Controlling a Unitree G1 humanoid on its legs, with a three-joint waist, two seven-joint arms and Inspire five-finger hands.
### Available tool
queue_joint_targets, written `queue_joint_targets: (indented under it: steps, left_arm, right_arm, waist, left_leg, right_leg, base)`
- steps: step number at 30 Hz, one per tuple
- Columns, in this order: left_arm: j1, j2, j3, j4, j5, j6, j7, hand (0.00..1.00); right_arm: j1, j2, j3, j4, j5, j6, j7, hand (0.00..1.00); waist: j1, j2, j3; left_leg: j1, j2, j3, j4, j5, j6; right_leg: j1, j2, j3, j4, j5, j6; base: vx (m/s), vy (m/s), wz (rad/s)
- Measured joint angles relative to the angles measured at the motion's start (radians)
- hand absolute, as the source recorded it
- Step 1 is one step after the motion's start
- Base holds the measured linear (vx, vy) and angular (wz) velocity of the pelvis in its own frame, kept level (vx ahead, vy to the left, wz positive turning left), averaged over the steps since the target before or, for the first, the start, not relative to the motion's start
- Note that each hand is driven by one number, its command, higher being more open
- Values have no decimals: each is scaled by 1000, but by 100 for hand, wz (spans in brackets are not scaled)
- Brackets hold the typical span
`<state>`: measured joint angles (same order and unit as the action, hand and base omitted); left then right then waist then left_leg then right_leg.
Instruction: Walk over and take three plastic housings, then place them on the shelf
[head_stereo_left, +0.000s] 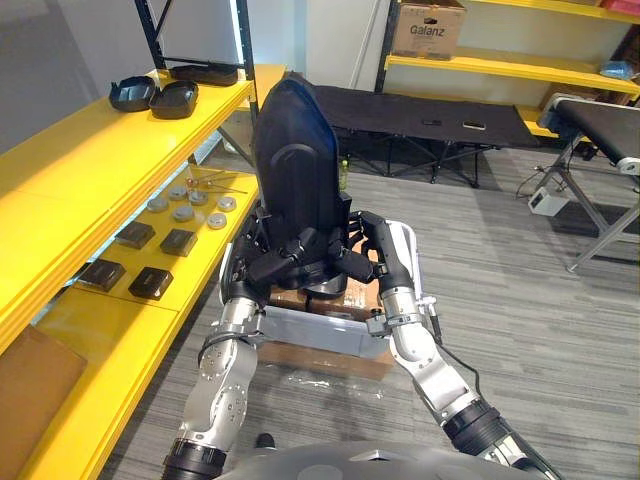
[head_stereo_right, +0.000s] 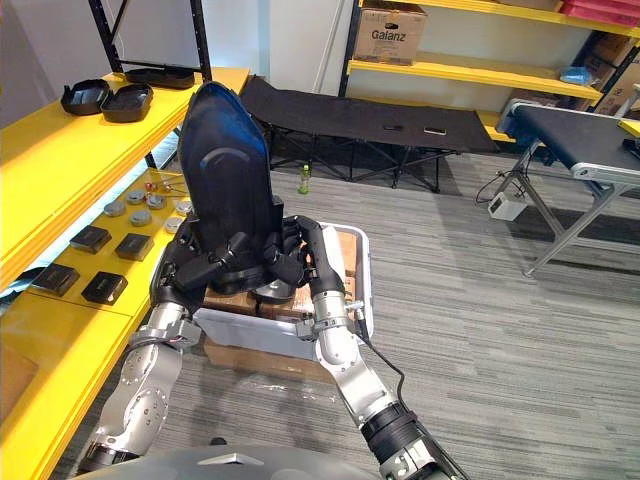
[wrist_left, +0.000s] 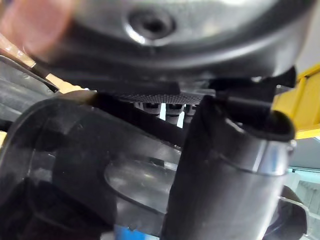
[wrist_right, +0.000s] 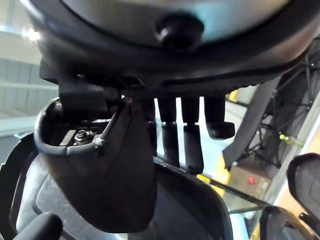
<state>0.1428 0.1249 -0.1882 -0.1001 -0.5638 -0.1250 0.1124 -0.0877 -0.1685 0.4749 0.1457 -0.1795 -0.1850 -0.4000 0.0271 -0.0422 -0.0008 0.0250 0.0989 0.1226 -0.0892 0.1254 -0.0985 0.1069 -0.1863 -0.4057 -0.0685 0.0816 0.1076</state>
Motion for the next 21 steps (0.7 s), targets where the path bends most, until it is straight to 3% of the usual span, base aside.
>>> queue_joint_targets:
  steps: [6,11,15,16,21]
  left_arm:
    - [0,0,0,30,-6,1,-1,0]
    - [0,4,28,38,-69,1,9,0]
    - [0,-2,34,44,-134,-16,6,0]
    - [0,-3,34,44,-141,-23,6,0]
    - [0,-13,37,44,-129,-33,10,0]
  right_arm:
    - [-1,-24,24,0,0,0,3,0]
    - [0,-26,50,-9,1,-45,13,0]
    - [-1,-15,64,-34,29,-47,19,0]
    - [-1,-6,64,-36,35,-48,19,100]
    - [0,7,73,-37,41,-60,26,100]
  waist:
    - [0,0,0]
    - [-2,1,-1]
    - [1,1,-1]
    - [1,1,-1]
    - [-2,1,-1]
  left_leg:
    - [2,0,0,0,0,-1]
    - [3,2,0,0,-3,-3]
    - [2,2,-1,0,-4,-3]
    - [2,2,-1,0,-4,-3]
    - [1,2,-1,0,-4,-3]
  right_leg:
    - [0,0,0,5,-1,-2]
    - [-4,0,2,13,-4,-5]
    - [-4,-1,2,14,-4,-5]
    - [-4,-1,2,14,-4,-4]
    - [-5,-1,2,14,-4,-4]
  base:
    - [0,0,0]
    - [0,0,0]
    - [0,0,0]
    - [0,0,0]
    - [0,0,0]
